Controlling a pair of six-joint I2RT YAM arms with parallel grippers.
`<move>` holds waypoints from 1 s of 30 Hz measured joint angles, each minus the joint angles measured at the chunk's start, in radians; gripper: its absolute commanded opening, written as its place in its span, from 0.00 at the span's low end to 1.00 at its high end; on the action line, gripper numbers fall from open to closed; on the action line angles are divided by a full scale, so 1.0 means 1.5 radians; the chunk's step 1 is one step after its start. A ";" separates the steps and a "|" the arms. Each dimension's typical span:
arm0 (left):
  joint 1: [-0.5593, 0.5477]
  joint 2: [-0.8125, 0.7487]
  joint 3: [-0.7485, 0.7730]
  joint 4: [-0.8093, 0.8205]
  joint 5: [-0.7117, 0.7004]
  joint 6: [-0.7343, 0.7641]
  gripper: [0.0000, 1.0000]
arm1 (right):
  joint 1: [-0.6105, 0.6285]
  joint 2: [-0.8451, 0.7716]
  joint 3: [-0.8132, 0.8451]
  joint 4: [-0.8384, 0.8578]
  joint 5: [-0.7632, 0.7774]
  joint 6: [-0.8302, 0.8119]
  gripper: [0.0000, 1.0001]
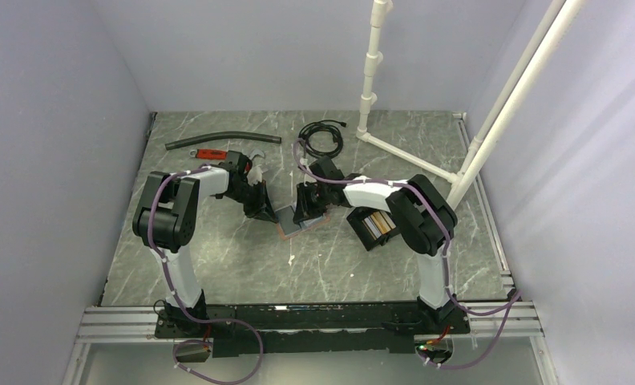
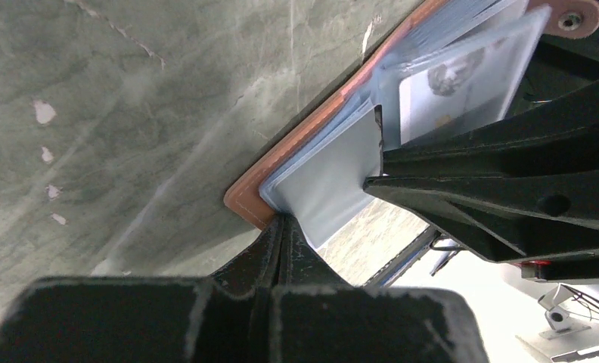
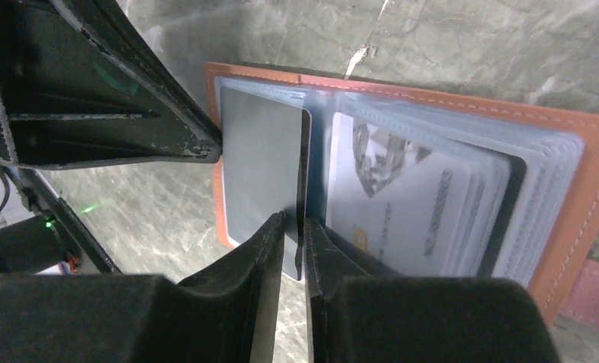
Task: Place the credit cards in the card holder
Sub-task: Insert the credit card into the card holder, then close the card holder at the center of the board.
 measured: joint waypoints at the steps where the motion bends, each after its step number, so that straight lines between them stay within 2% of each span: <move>1: 0.000 0.000 0.000 -0.001 0.000 0.001 0.00 | 0.001 0.002 -0.004 0.004 -0.005 0.002 0.19; 6: 0.000 -0.001 0.001 -0.003 -0.001 0.001 0.01 | -0.005 0.003 -0.005 0.013 -0.034 -0.003 0.29; 9: -0.002 -0.001 0.004 -0.009 -0.009 0.003 0.10 | -0.005 0.003 -0.004 0.013 -0.036 -0.013 0.36; 11: -0.005 -0.007 0.006 -0.015 -0.024 0.006 0.21 | -0.005 0.001 -0.004 0.010 -0.034 -0.018 0.41; 15: -0.011 -0.048 0.002 -0.039 -0.073 0.022 0.51 | 0.001 -0.026 0.005 -0.043 -0.007 -0.039 0.50; 17: -0.011 -0.087 -0.008 -0.046 -0.095 0.022 0.70 | 0.001 -0.052 0.010 -0.081 0.022 -0.058 0.53; 19: -0.010 -0.131 -0.020 -0.049 -0.108 0.014 0.81 | -0.001 -0.078 0.013 -0.114 0.050 -0.077 0.54; 23: -0.009 -0.209 -0.060 -0.034 -0.111 -0.022 0.84 | -0.019 -0.109 0.017 -0.143 0.075 -0.108 0.52; 30: -0.014 -0.280 -0.237 0.134 -0.085 -0.213 0.84 | -0.074 -0.103 0.016 -0.147 0.084 -0.141 0.46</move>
